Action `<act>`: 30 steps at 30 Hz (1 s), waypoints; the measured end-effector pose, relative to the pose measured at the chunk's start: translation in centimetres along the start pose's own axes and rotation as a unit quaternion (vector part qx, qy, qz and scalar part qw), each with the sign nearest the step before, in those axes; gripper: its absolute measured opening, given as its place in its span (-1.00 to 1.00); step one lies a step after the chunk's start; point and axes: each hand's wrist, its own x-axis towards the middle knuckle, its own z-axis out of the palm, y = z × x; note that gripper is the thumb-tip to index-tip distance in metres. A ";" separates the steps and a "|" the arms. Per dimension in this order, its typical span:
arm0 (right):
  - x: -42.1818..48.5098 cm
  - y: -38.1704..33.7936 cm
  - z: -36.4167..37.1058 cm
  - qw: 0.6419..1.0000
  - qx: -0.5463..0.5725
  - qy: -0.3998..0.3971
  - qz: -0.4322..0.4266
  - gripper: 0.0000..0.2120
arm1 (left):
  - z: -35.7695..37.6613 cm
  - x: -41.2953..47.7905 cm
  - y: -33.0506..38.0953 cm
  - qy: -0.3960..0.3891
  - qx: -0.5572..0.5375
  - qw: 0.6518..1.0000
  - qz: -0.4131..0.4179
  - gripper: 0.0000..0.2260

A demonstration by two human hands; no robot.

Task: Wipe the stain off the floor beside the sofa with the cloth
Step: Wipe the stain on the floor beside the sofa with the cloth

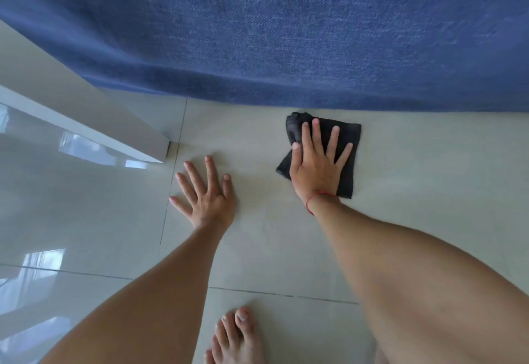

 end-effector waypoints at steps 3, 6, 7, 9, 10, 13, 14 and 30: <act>-1.6 -4.9 1.7 0.997 0.004 -0.019 -0.080 -0.50 | -0.3 0.1 0.0 -0.018 -0.018 1.000 -0.002 -0.50; -4.4 -6.1 2.6 0.985 -0.012 -0.045 -0.168 -0.50 | -1.3 0.3 -0.1 -0.054 -0.065 0.996 -0.009 -0.48; -5.2 -5.3 2.5 0.977 -0.021 -0.050 -0.204 -0.51 | -1.6 0.3 -0.1 -0.063 -0.071 0.995 -0.006 -0.48; -6.0 -2.9 2.0 0.960 -0.039 -0.059 -0.271 -0.53 | -1.8 0.1 -0.2 -0.057 -0.064 0.996 0.007 -0.50; -6.1 -1.3 1.7 0.953 -0.045 -0.060 -0.295 -0.53 | -1.8 0.0 -0.3 -0.044 -0.057 0.997 0.014 -0.51; -5.6 3.6 0.0 0.955 -0.057 -0.060 -0.284 -0.54 | -1.4 -0.2 -0.9 0.017 -0.028 0.999 0.026 -0.52; -5.3 5.3 -0.7 0.964 -0.059 -0.056 -0.253 -0.53 | -1.3 -0.1 -1.3 0.028 -0.018 0.999 0.018 -0.51; -0.3 -2.9 1.1 1.000 0.016 0.014 0.002 -0.52 | -0.6 0.1 -2.1 0.019 -0.011 1.000 -0.022 -0.51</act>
